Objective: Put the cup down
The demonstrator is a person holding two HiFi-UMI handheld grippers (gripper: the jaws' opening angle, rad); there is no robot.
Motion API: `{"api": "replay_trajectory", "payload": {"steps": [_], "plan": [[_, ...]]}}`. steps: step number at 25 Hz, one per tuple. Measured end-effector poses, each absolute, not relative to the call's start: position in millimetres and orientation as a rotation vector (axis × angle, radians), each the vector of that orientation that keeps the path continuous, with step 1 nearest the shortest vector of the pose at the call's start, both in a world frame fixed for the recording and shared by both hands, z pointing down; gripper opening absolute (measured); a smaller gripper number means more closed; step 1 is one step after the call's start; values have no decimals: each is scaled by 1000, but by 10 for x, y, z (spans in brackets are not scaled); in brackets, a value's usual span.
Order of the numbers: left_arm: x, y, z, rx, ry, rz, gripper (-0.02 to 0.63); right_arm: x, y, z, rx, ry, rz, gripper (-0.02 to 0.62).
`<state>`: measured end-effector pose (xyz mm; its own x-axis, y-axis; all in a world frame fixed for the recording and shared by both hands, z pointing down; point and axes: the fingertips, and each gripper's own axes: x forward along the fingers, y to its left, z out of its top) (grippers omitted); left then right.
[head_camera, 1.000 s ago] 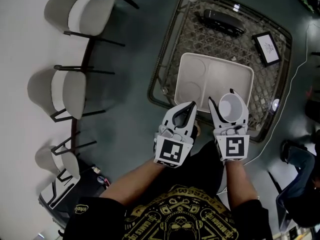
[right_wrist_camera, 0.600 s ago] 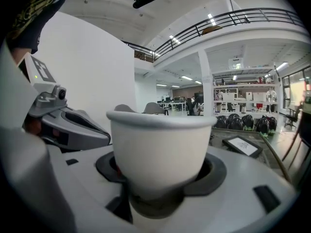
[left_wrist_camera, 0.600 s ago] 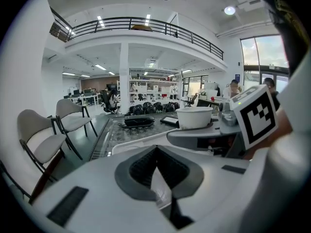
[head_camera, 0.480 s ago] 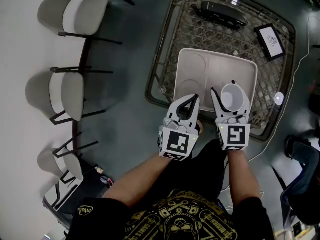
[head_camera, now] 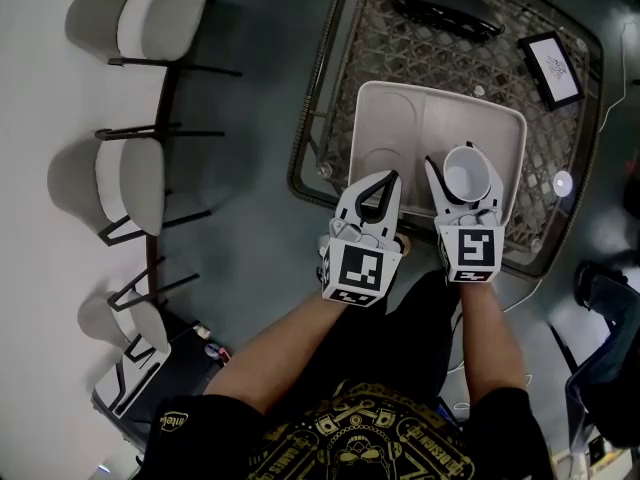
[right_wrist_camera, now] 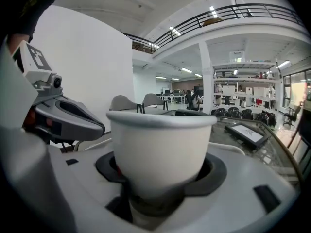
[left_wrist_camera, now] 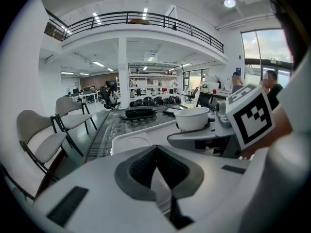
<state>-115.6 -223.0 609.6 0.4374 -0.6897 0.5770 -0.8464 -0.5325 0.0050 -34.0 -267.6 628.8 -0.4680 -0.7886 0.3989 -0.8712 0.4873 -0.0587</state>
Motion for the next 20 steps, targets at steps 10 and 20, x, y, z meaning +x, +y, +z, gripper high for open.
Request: {"api": "replay_trajectory", "payload": {"steps": [10, 20], "plan": [[-1156, -2273, 6073, 2400, -1332, 739, -3, -365, -2622, 6590, 1331, -2288, 499, 278], [-1130, -2262, 6042, 2401, -1330, 722, -3, -368, -2523, 6696, 1275, -2256, 515, 297]]}}
